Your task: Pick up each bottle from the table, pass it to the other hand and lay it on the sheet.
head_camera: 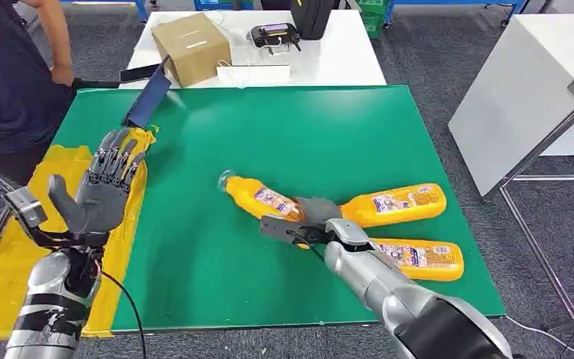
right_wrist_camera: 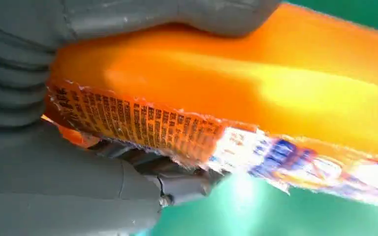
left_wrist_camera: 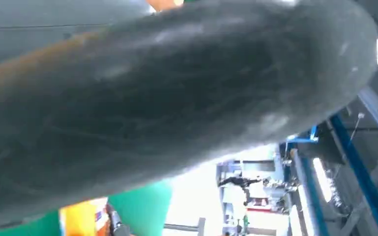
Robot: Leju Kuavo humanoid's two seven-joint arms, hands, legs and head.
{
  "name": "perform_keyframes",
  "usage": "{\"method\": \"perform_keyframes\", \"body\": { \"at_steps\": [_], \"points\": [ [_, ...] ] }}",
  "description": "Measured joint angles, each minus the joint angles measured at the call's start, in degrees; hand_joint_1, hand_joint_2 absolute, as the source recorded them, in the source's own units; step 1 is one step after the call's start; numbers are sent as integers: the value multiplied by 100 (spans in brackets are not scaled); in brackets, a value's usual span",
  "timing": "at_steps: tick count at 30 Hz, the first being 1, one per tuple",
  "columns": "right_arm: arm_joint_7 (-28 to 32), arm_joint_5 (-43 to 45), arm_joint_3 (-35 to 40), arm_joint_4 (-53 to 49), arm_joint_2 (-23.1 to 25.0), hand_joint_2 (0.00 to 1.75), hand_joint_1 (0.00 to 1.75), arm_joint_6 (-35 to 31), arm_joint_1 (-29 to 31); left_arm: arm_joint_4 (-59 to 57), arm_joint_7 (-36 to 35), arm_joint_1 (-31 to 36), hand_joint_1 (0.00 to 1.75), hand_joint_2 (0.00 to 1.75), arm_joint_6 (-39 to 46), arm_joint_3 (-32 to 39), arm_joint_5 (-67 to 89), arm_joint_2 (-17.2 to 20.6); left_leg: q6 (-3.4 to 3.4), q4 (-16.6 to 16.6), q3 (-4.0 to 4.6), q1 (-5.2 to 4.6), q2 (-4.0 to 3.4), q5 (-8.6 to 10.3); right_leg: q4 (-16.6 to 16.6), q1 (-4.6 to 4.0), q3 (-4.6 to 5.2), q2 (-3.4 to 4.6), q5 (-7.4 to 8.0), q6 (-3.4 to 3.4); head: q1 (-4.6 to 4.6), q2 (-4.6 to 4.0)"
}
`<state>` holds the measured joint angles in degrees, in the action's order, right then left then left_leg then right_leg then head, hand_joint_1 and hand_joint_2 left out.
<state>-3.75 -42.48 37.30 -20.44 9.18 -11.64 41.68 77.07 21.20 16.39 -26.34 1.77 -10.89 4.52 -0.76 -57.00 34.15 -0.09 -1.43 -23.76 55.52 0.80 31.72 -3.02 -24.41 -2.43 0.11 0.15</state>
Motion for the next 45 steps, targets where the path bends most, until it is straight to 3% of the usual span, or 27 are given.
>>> {"method": "perform_keyframes", "body": {
  "at_steps": [1, 5, 11, 13, 16, 20, 28, 35, 45],
  "points": [
    [234, 110, -188, -139, -20, 175, 175, -407, -103, 167, -52, -124, 0, 175, 52, 67, -50, -44, 0, 0, 7, -2, 0, 0, 0, 0, 7, 1, 1, -1, 2, 0],
    [639, 187, -916, -1145, -26, 175, 175, -1061, -559, 683, -148, -585, 0, 175, 133, 194, -144, -209, 1, -1, 27, -1, 0, -1, 1, -1, 32, 0, 3, -5, -2, 0],
    [904, 347, -1584, -2829, 31, 175, 175, -1113, -1252, 1064, -186, -918, 0, 175, 135, 227, -273, -369, 1, 1, 48, 1, 2, -1, 1, -4, 53, -4, 1, -4, -2, 0],
    [1294, 616, -1742, -3351, 53, 175, 175, -1220, -1506, 1136, -229, -964, 0, 175, 212, 229, -334, -413, 1, 1, 49, 1, 3, -1, 1, -3, 52, -4, 1, -4, 0, 0],
    [1669, 933, -1809, -4378, 109, 175, 175, -1096, -1968, 1247, -358, -1055, 0, 175, 286, 229, -572, -494, 1, 1, 51, -1, 4, -1, 1, -2, 52, -3, 1, -4, -2, 0],
    [1536, 657, -1487, -5250, 136, 175, 175, -625, -2306, 1392, -489, -1220, 0, 175, 253, 192, -903, -568, 1, 1, 51, 0, 1, -2, 0, -2, 57, 0, 1, -4, -2, 0],
    [1468, 590, -1000, -5711, 171, 175, 175, -617, -2490, 1505, -513, -1327, 0, 175, 229, 113, -972, -621, 1, 2, 51, 1, 1, -1, 1, -3, 56, -2, 0, -2, 0, 0],
    [1379, 395, -337, -5703, 179, 175, 175, 211, -2504, 1577, -570, -1407, 0, 175, 68, -118, -1025, -623, 1, 2, 51, 0, 1, -1, 1, -3, 55, -2, 0, -2, -2, 0],
    [1179, 76, 757, -5309, 168, 175, 175, 638, -2433, 1599, -502, -1534, 0, 175, -208, -615, -1007, -566, 1, 3, 54, 1, 2, -1, 0, -2, 57, -3, -1, -1, 0, 0]
  ]
}}
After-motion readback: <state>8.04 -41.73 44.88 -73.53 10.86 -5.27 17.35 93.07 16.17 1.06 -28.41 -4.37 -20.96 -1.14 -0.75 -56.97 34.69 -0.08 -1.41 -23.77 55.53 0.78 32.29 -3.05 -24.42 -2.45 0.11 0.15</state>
